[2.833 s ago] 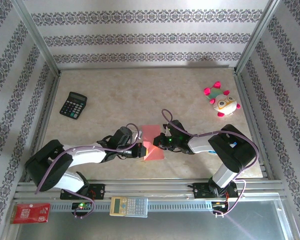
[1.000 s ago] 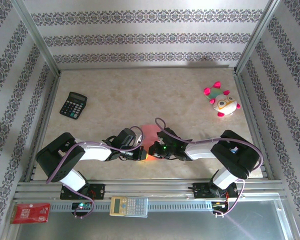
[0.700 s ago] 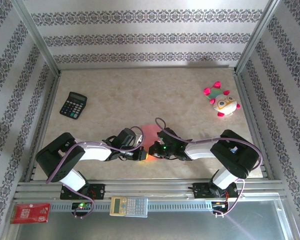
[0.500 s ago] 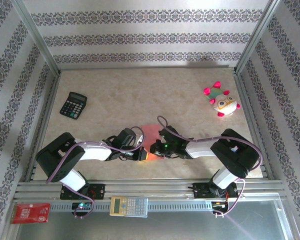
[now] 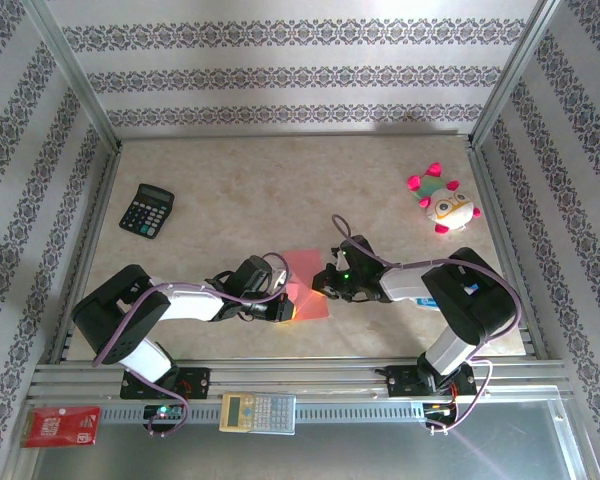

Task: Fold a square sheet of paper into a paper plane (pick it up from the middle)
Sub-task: Fold the triangle a second time at the center of the table, then turn over the paper at the center of the table.

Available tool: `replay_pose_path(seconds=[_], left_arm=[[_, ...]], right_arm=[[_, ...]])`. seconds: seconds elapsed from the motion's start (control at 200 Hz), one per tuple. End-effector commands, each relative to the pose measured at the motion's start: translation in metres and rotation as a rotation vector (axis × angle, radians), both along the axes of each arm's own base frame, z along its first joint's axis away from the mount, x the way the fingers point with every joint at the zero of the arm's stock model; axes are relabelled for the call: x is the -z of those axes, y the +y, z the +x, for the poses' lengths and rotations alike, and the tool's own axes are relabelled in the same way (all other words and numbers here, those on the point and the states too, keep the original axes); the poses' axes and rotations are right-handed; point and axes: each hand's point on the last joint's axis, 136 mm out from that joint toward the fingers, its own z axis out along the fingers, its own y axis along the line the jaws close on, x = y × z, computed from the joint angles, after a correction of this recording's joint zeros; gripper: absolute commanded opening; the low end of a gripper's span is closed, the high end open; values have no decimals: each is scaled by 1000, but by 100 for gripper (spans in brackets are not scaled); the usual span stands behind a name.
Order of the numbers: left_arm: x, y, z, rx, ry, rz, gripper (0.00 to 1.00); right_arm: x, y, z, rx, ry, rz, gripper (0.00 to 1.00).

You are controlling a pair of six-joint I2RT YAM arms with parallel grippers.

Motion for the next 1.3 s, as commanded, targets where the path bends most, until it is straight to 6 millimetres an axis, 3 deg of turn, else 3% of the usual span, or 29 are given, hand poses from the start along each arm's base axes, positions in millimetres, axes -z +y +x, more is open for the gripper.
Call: replay_pose_path(seconds=[0.0, 0.205, 0.275, 0.33, 0.535, 0.659, 0.754, 0.924, 1.009, 1.169, 1.294], left_arm=[[63, 63, -28, -38, 111, 323, 0], [50, 52, -19, -46, 95, 286, 0], [37, 40, -11, -52, 77, 235, 0], [21, 26, 0, -59, 49, 177, 6], [-46, -5, 34, -114, -76, -6, 26], [-69, 8, 49, -212, -136, -57, 36], [-75, 13, 59, -261, -160, -57, 36], [-62, -10, 66, -179, -70, -16, 15], [-52, -16, 72, -168, -61, -4, 11], [-30, -6, 87, -184, -61, 45, 6], [-14, -4, 86, -175, -43, 70, 4]], right_arm=[[37, -52, 18, 122, 2, -198, 0], [16, -63, 41, 153, -44, -139, 1], [-2, -59, 44, 132, -87, -104, 1], [-15, -55, 42, 115, -122, -86, 3], [-37, -32, 10, 41, -187, -68, 5], [-39, -16, -11, -14, -197, -66, 8], [-36, -19, -25, -22, -196, -128, 13], [-23, -36, -46, 16, -153, -265, 23], [-20, -36, -52, 27, -146, -295, 25], [-14, -27, -61, 13, -125, -322, 27], [-9, -24, -64, 9, -118, -344, 28]])
